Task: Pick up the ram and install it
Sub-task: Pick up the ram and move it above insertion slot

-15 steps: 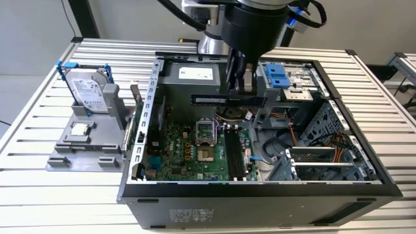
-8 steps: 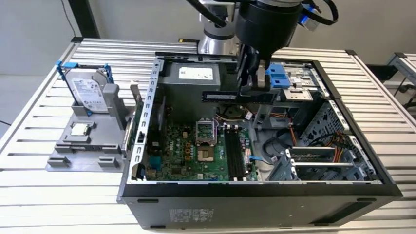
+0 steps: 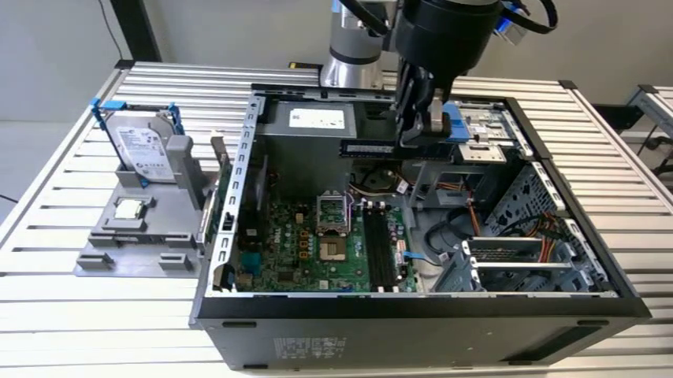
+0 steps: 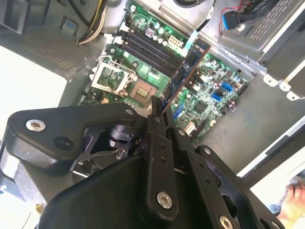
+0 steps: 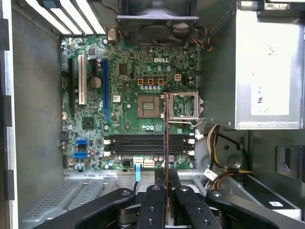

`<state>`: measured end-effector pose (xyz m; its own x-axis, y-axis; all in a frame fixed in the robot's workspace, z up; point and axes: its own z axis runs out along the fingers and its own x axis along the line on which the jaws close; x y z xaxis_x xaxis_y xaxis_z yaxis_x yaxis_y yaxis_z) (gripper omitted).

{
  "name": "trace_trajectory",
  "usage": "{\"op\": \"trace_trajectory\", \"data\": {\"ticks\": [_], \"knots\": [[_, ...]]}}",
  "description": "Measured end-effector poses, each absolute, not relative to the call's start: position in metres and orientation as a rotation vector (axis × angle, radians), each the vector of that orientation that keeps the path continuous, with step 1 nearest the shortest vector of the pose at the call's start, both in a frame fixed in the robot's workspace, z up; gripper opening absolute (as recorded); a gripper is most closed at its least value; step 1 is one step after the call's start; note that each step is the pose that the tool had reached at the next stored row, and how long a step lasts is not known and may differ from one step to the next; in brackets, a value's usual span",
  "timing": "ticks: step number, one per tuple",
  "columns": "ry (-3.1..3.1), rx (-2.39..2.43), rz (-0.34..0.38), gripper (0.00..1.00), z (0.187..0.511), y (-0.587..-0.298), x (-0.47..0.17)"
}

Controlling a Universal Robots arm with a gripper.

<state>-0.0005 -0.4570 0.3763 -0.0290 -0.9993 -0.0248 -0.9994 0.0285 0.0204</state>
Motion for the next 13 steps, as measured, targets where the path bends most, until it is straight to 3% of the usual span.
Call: {"op": "trace_trajectory", "data": {"ticks": [13], "knots": [[2.256,-2.18,0.05,0.0,0.3763,-0.454,0.0022]]}}
